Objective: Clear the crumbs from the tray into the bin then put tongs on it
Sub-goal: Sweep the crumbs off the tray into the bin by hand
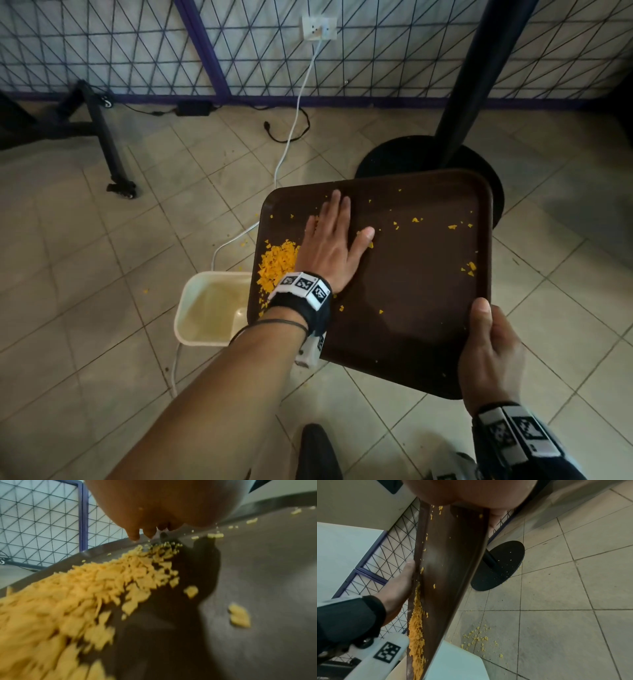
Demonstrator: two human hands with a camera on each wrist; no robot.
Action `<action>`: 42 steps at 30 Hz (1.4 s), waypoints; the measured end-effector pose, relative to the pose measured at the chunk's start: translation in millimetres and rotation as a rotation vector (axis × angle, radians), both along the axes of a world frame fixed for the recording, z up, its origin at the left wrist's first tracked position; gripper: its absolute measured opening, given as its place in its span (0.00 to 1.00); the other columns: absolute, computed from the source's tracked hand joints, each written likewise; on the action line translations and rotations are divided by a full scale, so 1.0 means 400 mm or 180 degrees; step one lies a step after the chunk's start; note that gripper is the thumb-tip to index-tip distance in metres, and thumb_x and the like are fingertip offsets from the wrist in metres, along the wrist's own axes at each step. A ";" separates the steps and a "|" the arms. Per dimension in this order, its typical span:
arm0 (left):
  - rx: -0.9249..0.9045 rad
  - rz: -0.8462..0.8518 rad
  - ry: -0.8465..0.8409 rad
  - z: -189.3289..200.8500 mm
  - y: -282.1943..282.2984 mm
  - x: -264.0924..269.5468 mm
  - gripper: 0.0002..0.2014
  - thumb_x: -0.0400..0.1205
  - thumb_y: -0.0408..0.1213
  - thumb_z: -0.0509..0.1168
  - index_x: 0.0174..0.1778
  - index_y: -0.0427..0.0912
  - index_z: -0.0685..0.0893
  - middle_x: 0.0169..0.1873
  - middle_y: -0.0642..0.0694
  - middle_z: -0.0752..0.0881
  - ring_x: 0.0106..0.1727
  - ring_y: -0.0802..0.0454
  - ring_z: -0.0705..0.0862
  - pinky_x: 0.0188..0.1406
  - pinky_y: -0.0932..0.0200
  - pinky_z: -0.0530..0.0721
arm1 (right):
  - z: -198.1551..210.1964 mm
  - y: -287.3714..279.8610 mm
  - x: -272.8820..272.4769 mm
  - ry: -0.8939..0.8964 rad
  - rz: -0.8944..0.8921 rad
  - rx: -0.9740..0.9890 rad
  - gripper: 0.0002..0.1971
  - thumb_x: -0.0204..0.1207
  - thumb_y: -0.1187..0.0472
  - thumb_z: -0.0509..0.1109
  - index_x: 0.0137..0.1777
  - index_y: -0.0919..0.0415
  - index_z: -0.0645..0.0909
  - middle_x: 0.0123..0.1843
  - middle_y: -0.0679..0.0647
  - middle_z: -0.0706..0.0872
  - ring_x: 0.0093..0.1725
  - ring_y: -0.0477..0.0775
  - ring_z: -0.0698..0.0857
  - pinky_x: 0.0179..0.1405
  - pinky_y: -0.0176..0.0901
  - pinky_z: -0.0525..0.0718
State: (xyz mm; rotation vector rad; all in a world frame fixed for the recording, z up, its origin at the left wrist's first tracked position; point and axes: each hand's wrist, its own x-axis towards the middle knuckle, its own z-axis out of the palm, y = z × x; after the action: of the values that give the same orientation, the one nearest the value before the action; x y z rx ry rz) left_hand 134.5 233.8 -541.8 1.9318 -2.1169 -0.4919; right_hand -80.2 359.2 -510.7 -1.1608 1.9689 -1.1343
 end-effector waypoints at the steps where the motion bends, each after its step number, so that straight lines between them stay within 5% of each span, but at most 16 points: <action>1: 0.0066 0.0017 -0.0084 -0.014 0.013 0.004 0.39 0.86 0.67 0.35 0.88 0.47 0.44 0.88 0.48 0.40 0.88 0.51 0.42 0.86 0.46 0.43 | 0.002 -0.001 0.001 -0.0012 0.0005 -0.0008 0.23 0.88 0.49 0.53 0.38 0.65 0.76 0.30 0.54 0.76 0.30 0.52 0.73 0.29 0.45 0.69; 8: 0.0566 0.0407 -0.0363 -0.071 0.103 0.114 0.43 0.81 0.72 0.27 0.88 0.48 0.38 0.87 0.51 0.36 0.87 0.52 0.38 0.86 0.43 0.41 | -0.005 0.000 -0.007 -0.0015 0.0014 -0.0061 0.23 0.88 0.50 0.53 0.38 0.65 0.75 0.30 0.53 0.76 0.31 0.51 0.74 0.29 0.46 0.70; 14: -0.0192 -0.0232 0.0100 0.047 0.046 -0.085 0.38 0.86 0.65 0.37 0.88 0.47 0.43 0.88 0.49 0.40 0.88 0.51 0.41 0.86 0.46 0.41 | 0.006 0.003 -0.004 -0.0047 0.0031 -0.0040 0.21 0.89 0.52 0.54 0.40 0.66 0.76 0.31 0.52 0.77 0.31 0.44 0.76 0.28 0.43 0.71; 16: -0.0267 -0.0538 0.0021 0.064 0.047 -0.155 0.38 0.86 0.65 0.38 0.88 0.46 0.44 0.88 0.48 0.41 0.88 0.50 0.42 0.86 0.44 0.42 | 0.011 0.002 -0.002 -0.0097 0.0010 -0.0063 0.20 0.89 0.53 0.54 0.40 0.65 0.76 0.32 0.52 0.78 0.31 0.39 0.77 0.27 0.34 0.72; 18: -0.0224 -0.0646 -0.0150 0.057 0.061 -0.178 0.39 0.86 0.66 0.36 0.88 0.46 0.43 0.88 0.48 0.40 0.88 0.50 0.40 0.86 0.43 0.43 | 0.013 0.002 -0.002 -0.0097 0.0019 -0.0021 0.20 0.89 0.52 0.54 0.42 0.65 0.77 0.33 0.52 0.79 0.32 0.40 0.77 0.28 0.38 0.71; 26: 0.0491 0.0405 -0.0471 -0.055 0.162 0.036 0.40 0.83 0.69 0.29 0.87 0.48 0.35 0.86 0.50 0.34 0.87 0.50 0.37 0.85 0.43 0.38 | 0.002 -0.001 -0.010 -0.0046 -0.0030 0.0001 0.24 0.86 0.46 0.52 0.39 0.64 0.77 0.32 0.53 0.79 0.33 0.51 0.76 0.33 0.48 0.73; 36: -0.0481 -0.1056 -0.0150 0.094 0.067 -0.276 0.36 0.88 0.61 0.44 0.88 0.44 0.49 0.88 0.46 0.46 0.88 0.47 0.44 0.85 0.41 0.46 | -0.004 0.002 -0.011 -0.0050 -0.0066 0.0007 0.22 0.87 0.49 0.53 0.43 0.64 0.79 0.34 0.53 0.82 0.35 0.50 0.80 0.31 0.45 0.73; 42: -0.0339 -0.1077 -0.0444 0.009 0.158 -0.137 0.34 0.89 0.60 0.41 0.88 0.45 0.50 0.88 0.49 0.46 0.88 0.49 0.44 0.84 0.40 0.51 | -0.001 0.000 -0.015 -0.0074 -0.0094 0.0071 0.24 0.85 0.45 0.52 0.43 0.63 0.80 0.35 0.55 0.84 0.37 0.56 0.81 0.38 0.56 0.82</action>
State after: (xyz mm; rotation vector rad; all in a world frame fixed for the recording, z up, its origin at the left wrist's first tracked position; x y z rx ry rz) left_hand 79.6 297.1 -538.0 1.5991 -2.5194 -0.3025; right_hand -86.1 359.0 -511.1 -1.1057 1.9823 -1.1330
